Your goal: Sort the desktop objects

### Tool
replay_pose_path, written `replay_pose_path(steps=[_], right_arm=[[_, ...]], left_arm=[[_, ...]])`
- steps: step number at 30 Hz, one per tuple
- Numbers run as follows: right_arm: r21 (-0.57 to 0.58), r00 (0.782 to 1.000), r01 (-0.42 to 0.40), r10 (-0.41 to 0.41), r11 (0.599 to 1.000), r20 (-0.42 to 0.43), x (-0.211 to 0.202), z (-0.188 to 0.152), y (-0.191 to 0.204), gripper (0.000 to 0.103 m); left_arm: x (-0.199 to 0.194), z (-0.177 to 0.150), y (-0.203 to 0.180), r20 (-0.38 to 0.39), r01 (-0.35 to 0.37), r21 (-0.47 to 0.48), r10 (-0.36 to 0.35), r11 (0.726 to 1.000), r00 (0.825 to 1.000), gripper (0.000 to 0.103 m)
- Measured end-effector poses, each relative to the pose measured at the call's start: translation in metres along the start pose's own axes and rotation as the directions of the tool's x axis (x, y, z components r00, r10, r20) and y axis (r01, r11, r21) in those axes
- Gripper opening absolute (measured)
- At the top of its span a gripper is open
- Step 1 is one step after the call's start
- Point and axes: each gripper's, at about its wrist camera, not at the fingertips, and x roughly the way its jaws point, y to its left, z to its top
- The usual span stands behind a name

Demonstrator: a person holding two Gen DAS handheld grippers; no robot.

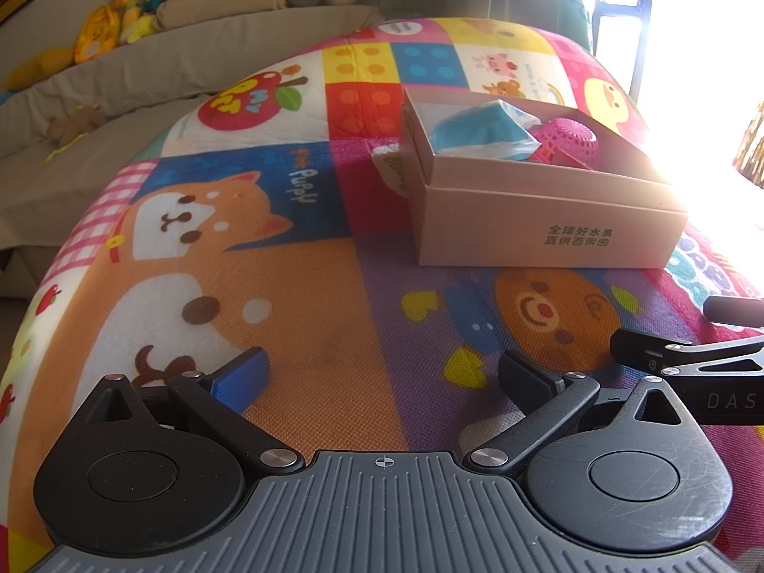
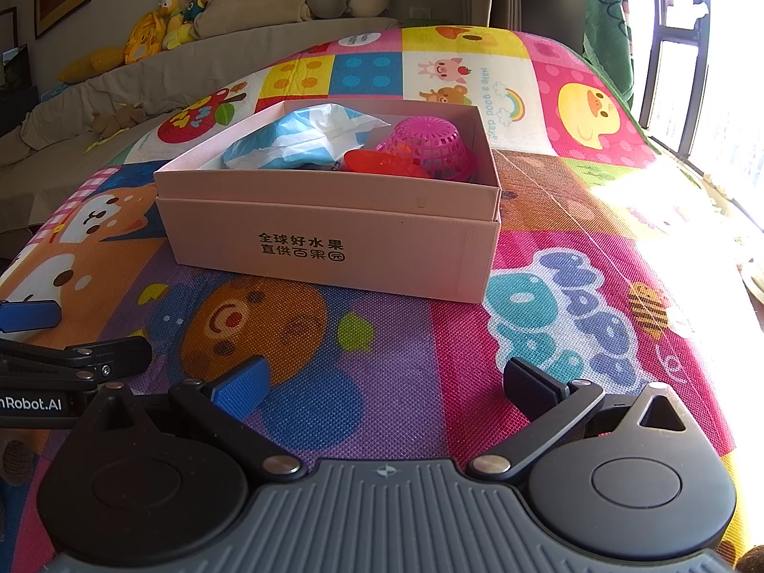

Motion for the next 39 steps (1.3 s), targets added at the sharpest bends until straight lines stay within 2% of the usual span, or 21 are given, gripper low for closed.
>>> replay_pose_path(steps=[39], right_arm=[[0.000, 1.000, 0.000, 0.000, 1.000, 0.000, 0.0004, 0.0004, 0.0003, 0.103]], left_arm=[[0.0002, 0.0015, 0.0005, -0.009, 0.007, 0.008, -0.007, 1.000, 1.000, 0.103]])
